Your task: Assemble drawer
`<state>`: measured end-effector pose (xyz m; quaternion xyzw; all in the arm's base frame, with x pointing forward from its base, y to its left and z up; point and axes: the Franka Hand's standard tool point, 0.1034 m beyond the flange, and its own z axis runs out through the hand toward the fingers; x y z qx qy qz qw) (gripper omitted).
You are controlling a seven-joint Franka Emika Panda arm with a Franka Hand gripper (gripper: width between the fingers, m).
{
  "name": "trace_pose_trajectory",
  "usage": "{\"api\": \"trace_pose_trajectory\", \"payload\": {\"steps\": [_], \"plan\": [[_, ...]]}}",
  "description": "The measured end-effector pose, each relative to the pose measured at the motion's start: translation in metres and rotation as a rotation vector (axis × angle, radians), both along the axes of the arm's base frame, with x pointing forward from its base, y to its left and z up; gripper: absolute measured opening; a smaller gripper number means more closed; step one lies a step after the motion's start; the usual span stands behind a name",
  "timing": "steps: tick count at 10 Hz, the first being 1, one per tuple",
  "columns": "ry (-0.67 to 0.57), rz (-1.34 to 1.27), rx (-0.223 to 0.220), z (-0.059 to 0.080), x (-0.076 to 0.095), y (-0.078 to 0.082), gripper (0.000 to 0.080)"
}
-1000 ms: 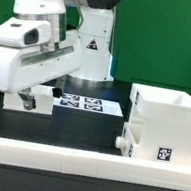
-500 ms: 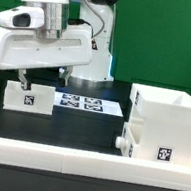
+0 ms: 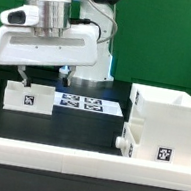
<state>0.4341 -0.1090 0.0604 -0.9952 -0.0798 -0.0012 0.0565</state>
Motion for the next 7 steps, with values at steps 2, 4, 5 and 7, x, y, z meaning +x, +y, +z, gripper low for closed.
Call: {"api": "trace_pose_trajectory", "payload": {"steps": [2,4,5,7], "plan": [[-0.050,-0.050,-0.030,-0.003,-0.002,-0.004,0.0649],[-0.062,-0.051,-0.053,-0.009,-0.030,0.003,0.0649],[-0.079,-0.037,-0.065,-0.011,-0.036,0.006,0.0649],[-0.101,-0.011,-0.087,-0.021,-0.056,0.007,0.0649]]}}
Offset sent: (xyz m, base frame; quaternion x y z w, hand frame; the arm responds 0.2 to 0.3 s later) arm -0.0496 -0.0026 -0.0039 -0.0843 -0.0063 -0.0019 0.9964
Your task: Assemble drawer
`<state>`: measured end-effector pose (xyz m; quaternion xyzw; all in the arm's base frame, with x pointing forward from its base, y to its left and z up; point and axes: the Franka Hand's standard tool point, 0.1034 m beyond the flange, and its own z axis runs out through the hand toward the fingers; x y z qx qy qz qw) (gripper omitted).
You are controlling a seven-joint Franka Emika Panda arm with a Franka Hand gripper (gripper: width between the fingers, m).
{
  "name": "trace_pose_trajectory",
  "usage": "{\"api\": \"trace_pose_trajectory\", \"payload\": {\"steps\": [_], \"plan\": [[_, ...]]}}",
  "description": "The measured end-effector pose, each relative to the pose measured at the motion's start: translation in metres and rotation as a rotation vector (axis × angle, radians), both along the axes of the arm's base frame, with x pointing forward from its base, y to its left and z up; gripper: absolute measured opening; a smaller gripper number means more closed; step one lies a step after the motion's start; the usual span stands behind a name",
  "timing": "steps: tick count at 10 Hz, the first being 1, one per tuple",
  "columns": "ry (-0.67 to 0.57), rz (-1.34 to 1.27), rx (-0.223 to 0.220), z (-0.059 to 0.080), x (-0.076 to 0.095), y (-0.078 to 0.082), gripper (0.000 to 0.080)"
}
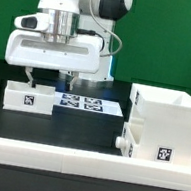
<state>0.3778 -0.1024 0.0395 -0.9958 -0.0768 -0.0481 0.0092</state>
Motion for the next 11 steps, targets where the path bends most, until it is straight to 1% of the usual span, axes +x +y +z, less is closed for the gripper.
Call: {"api": "trace_pose_trajectory", "payload": {"steps": [1,2,3,4,5,6,7,9,11], "plan": [[-0.021,-0.001,-0.015,-0.008,-0.007,-0.002,0.0649],[-0.007,-0.001,-0.007,-0.010,-0.008,-0.001,0.0649],[-0.012,0.000,-0.008,-0.009,-0.005,-0.001,0.0649],[-0.008,0.000,-0.007,-0.011,-0.006,-0.001,0.0649],[-0.022,0.001,-0.015,-0.016,-0.008,-0.001,0.0649],[-0.025,0.001,-0.018,-0.025,-0.013,0.000,0.0649],[-0.016,0.001,-0.014,-0.031,-0.016,0.002,0.0649],[-0.017,0.002,-0.015,-0.035,-0.018,0.003,0.0649],[-0.016,0.002,-0.016,-0.036,-0.019,0.000,0.0649]]}}
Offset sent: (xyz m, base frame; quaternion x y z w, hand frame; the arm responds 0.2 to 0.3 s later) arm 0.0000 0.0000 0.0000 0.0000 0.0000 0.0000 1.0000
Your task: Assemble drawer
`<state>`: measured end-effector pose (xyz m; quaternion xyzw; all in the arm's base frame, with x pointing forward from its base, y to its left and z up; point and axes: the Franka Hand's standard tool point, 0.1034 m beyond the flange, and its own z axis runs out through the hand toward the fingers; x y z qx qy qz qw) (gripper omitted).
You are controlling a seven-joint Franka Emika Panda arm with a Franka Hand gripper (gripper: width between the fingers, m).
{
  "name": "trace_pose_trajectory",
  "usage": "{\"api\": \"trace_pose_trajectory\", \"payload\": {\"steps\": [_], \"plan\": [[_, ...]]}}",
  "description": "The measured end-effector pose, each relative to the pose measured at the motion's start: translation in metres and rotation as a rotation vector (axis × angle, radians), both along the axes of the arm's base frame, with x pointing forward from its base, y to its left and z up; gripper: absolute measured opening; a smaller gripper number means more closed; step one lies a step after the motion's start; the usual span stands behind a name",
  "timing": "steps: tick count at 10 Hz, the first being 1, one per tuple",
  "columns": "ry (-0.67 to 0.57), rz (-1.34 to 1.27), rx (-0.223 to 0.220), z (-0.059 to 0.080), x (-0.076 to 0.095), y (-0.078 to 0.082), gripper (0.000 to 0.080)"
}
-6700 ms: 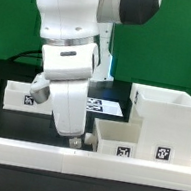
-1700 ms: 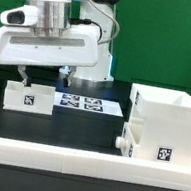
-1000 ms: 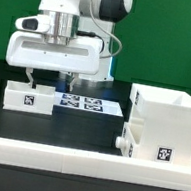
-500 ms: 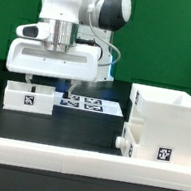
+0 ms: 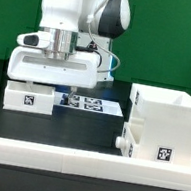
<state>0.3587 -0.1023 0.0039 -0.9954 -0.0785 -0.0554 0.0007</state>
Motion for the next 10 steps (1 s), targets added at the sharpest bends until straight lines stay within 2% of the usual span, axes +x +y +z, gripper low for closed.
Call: {"api": "trace_pose_trajectory", "payload": {"steps": [1,3,4,5,6,10], "plan": [[0.000,-0.001,0.000,0.000,0.000,0.000,0.0649],[0.000,0.007,0.000,0.000,0.001,0.003,0.0386],[0.000,0.013,0.000,0.000,0.002,0.005,0.0386],[-0.001,0.014,0.001,0.000,0.003,0.005,0.0185],[-0.004,0.016,0.001,0.001,0.005,0.006,0.0067],[-0.004,0.034,0.008,0.002,0.014,0.015,0.0041]]}}
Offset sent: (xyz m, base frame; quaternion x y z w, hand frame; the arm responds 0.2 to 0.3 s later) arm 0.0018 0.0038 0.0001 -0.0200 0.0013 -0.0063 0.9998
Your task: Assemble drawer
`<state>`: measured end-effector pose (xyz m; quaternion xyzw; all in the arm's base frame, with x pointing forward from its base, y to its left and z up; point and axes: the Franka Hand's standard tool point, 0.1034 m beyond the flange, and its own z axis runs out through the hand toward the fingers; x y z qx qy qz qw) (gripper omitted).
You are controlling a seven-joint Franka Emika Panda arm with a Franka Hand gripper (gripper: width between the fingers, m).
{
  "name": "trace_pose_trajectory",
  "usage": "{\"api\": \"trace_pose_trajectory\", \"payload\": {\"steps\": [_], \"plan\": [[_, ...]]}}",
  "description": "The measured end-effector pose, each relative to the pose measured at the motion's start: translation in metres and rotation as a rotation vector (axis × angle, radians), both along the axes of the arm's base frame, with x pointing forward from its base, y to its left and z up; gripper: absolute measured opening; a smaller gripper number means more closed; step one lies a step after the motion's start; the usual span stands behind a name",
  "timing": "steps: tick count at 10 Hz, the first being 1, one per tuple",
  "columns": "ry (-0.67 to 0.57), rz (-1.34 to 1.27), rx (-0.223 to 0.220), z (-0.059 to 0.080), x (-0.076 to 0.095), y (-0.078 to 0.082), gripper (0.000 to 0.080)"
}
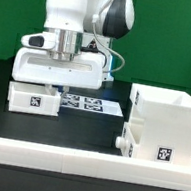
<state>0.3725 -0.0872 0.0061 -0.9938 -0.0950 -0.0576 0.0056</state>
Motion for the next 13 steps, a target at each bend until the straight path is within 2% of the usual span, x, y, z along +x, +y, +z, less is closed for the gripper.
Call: {"api": "trace_pose_trajectory", "payload": {"steps": [2,3,4,6,8,10,13], "plan": [[0.010,-0.004,0.019,0.007,0.014,0.014,0.0041],[0.019,0.007,0.035,0.017,0.033,0.026,0.0041],[-0.002,0.023,0.032,0.024,0.048,0.032,0.0041],[-0.026,0.047,0.033,0.028,0.070,0.038,0.0041],[-0.023,0.045,0.033,0.027,0.068,0.037,0.0041],[-0.025,0.190,0.015,0.027,0.069,0.037,0.0041],[-0.023,0.560,-0.022,0.035,0.091,0.039,0.0041]]}}
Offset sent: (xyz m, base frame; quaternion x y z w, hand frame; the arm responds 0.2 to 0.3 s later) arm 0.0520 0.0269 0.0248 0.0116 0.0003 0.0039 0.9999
